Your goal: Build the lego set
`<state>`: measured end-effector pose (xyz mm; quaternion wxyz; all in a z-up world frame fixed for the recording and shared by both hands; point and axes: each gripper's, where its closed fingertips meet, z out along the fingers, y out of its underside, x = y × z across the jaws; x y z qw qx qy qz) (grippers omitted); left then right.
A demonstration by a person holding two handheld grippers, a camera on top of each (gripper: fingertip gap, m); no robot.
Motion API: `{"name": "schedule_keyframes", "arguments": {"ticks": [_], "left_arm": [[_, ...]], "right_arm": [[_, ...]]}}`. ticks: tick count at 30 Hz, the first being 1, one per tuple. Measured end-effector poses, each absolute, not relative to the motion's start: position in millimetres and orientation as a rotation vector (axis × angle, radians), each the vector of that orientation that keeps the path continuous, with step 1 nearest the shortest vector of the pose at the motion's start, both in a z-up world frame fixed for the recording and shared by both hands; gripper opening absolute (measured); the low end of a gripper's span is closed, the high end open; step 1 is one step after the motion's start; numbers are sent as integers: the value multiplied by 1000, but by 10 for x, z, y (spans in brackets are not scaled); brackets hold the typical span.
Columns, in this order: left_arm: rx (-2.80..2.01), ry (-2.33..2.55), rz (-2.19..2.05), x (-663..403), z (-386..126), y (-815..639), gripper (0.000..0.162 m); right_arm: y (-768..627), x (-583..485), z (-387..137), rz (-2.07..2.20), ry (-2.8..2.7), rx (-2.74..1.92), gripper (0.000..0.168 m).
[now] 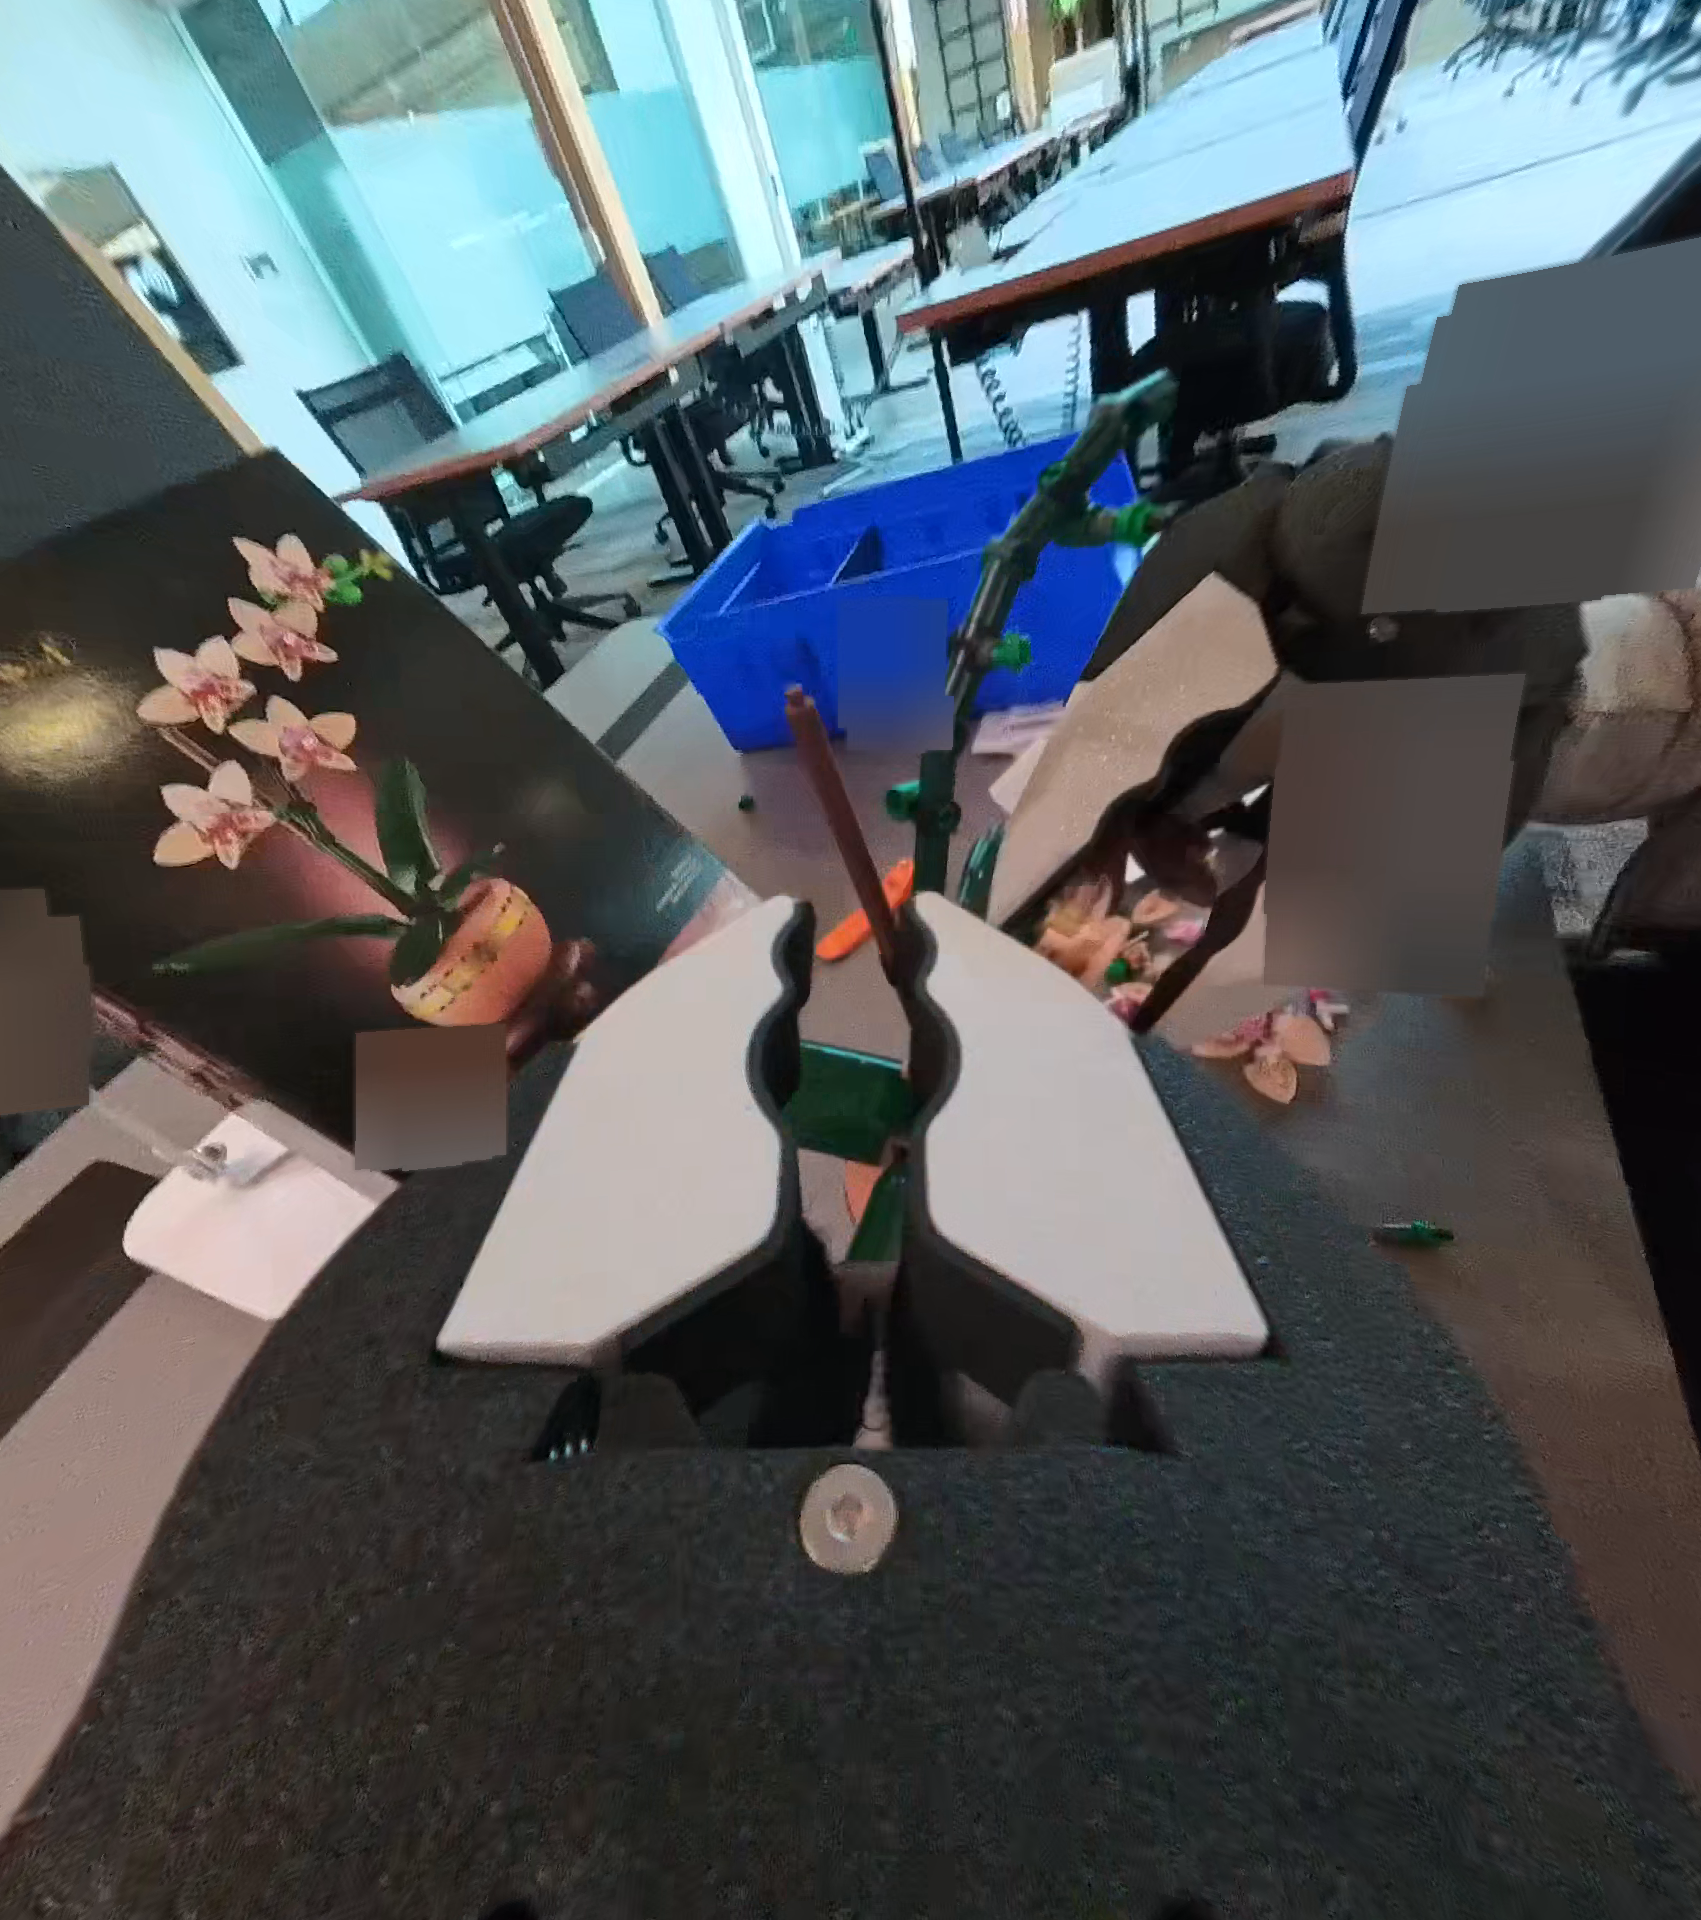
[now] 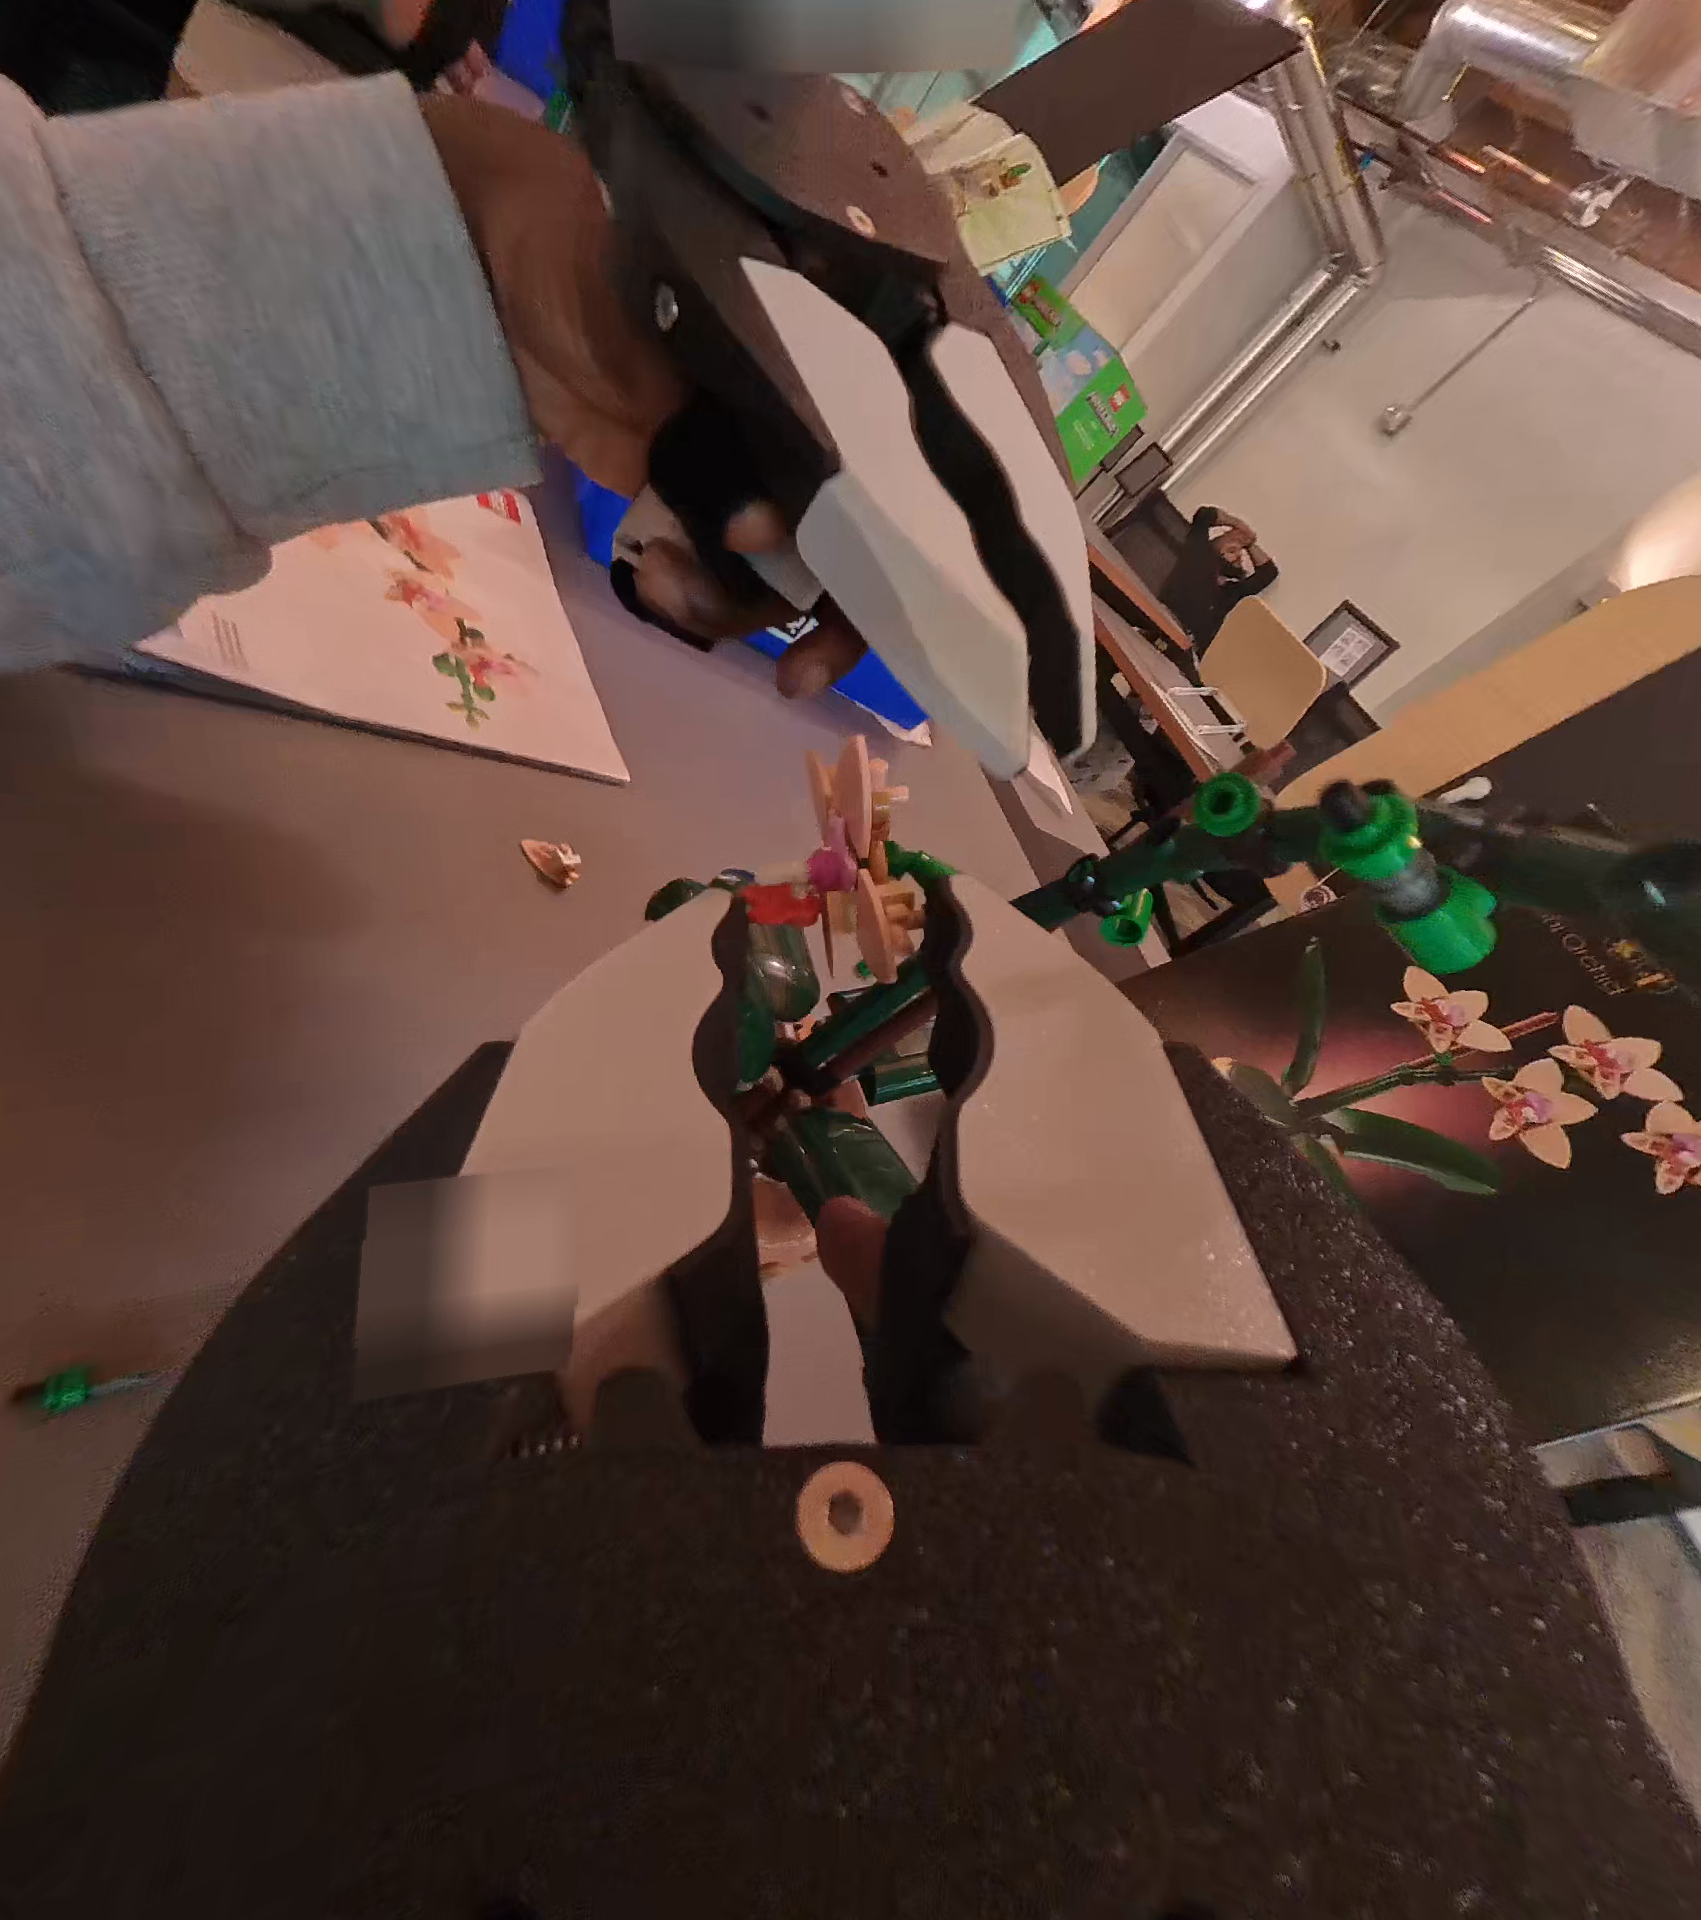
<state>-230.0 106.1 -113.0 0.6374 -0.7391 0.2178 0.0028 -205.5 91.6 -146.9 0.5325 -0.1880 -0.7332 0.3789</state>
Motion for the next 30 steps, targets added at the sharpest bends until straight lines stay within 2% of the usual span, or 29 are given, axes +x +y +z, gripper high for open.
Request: {"name": "schedule_keyframes", "arguments": {"ticks": [1, 4, 6, 8, 11, 14, 15, 16, 21, 23, 30], "left_arm": [[-1737, 490, -4, -2313, -1202, 1075, 16], [-1806, 462, -121, -2260, -1309, 1084, 29], [-1763, 374, -207, -2264, -1210, 1103, 47], [-1686, 255, -327, -2275, -1032, 1116, 61], [-1838, 117, -337, -2448, -1111, 1084, 55], [-1994, 114, -439, -2279, -1193, 981, 18], [-2047, 121, -425, -2243, -1227, 972, 9], [-2096, 139, -399, -2215, -1252, 972, 7], [-2280, 213, -450, -2020, -1307, 1042, 14], [-2323, 186, -452, -2051, -1339, 1079, 9], [-2410, 129, -502, -2062, -1446, 1038, 11]], "right_arm": [[923, -2061, -1479, 869, -1750, -432, 31], [944, -2063, -1502, 774, -1758, -382, 31], [1008, -2061, -1492, 709, -1744, -366, 20], [1078, -2053, -1513, 621, -1759, -323, 19], [1090, -2036, -1511, 595, -1764, -275, 20], [993, -2008, -1503, 692, -1779, -274, 25], [983, -2013, -1488, 704, -1774, -270, 25], [982, -2024, -1477, 698, -1771, -263, 25], [956, -2075, -1497, 647, -1790, -230, 24], [967, -2081, -1474, 613, -1770, -218, 17], [967, -2067, -1522, 585, -1764, -216, 11]]}}
